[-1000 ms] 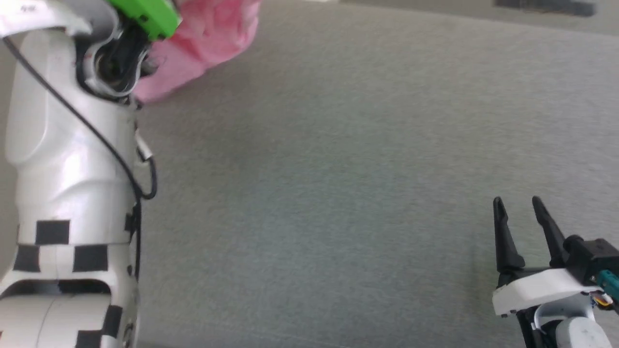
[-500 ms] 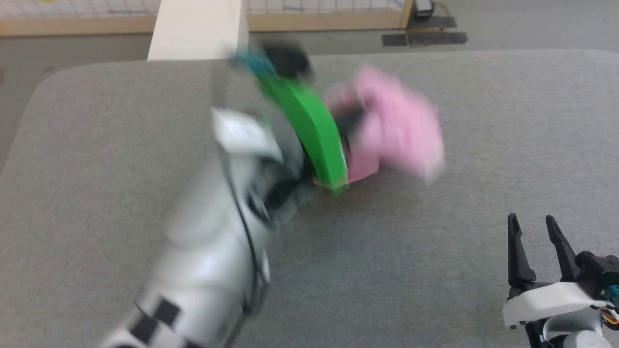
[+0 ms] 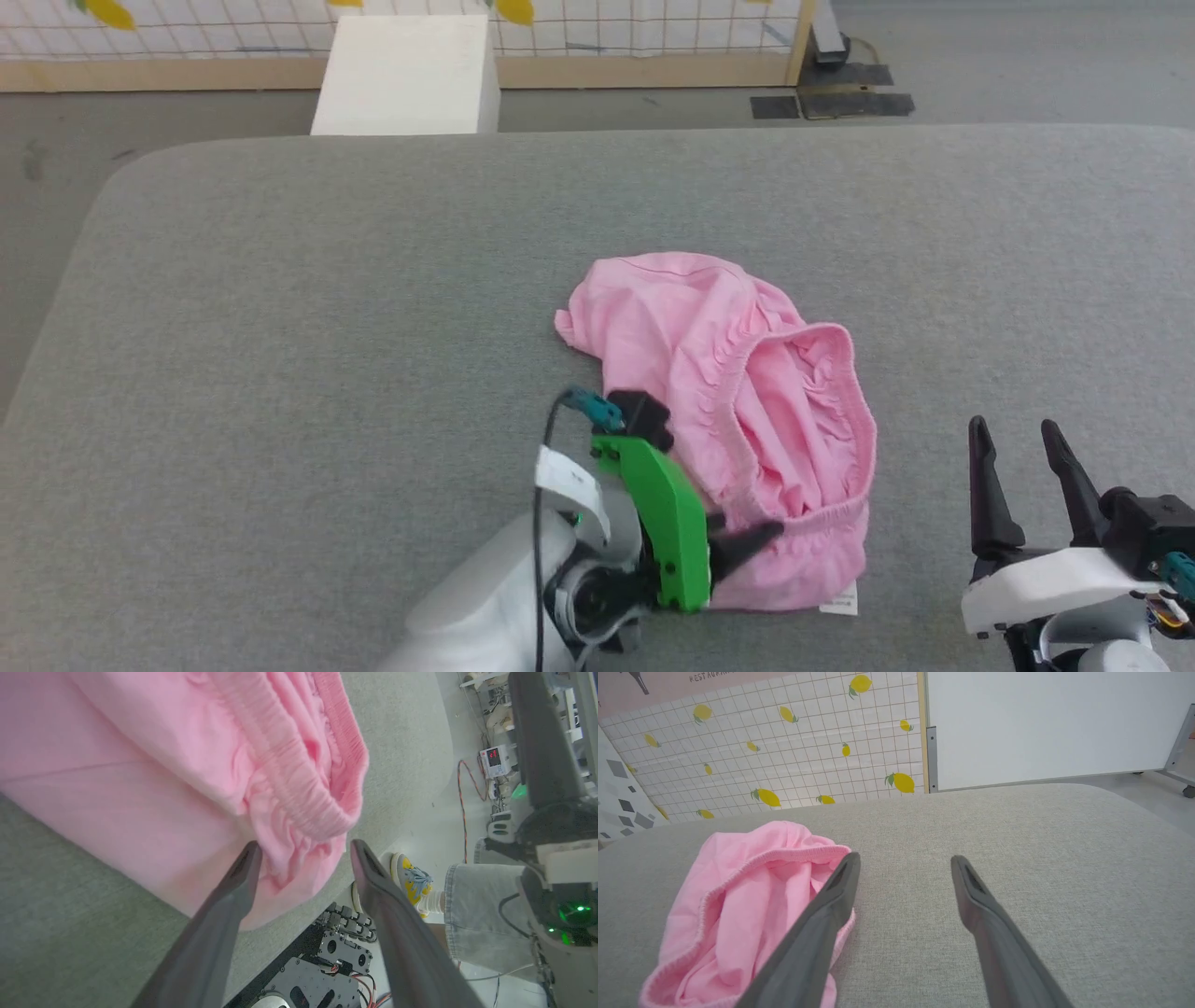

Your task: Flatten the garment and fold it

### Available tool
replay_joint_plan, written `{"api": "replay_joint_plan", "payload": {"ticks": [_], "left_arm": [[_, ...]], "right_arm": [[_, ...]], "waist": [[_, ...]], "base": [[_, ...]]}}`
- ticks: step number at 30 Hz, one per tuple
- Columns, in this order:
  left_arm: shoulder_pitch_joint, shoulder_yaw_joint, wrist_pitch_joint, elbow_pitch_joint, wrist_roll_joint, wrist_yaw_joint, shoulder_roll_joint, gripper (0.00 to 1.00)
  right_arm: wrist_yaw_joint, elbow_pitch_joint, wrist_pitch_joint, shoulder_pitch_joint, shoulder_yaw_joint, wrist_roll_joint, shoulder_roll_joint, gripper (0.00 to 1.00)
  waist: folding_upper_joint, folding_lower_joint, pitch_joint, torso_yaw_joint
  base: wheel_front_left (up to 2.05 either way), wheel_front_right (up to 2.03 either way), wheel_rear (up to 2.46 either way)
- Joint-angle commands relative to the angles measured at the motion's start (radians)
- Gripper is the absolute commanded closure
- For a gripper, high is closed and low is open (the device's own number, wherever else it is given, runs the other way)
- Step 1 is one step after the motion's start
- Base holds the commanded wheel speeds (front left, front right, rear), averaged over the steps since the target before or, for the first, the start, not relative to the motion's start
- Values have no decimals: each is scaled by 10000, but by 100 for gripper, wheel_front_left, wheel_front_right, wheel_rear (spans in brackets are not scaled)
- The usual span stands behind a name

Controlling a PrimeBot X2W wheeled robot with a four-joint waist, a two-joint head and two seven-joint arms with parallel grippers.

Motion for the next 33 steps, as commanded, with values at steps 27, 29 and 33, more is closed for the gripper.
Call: {"api": "replay_joint_plan", "payload": {"ticks": [27, 29, 33], "left_arm": [[3774, 5795, -7223, -3967, 5521, 2677, 2648, 0], [4292, 5943, -7224, -4170, 5771, 2699, 2500, 0], [5184, 6369, -7225, -4546, 6210, 2715, 1975, 0]], "right_arm": [[-15, 292, 342, 319, 394, 280, 3, 0], [-15, 344, 464, 305, 415, 289, 3, 0], [-15, 447, 889, 202, 460, 340, 3, 0]], "waist": [[-1, 0, -1074, 753], [-1, 0, -1072, 757], [-1, 0, -1014, 795]], "base": [[0, 0, 0], [0, 0, 0], [0, 0, 0]]}}
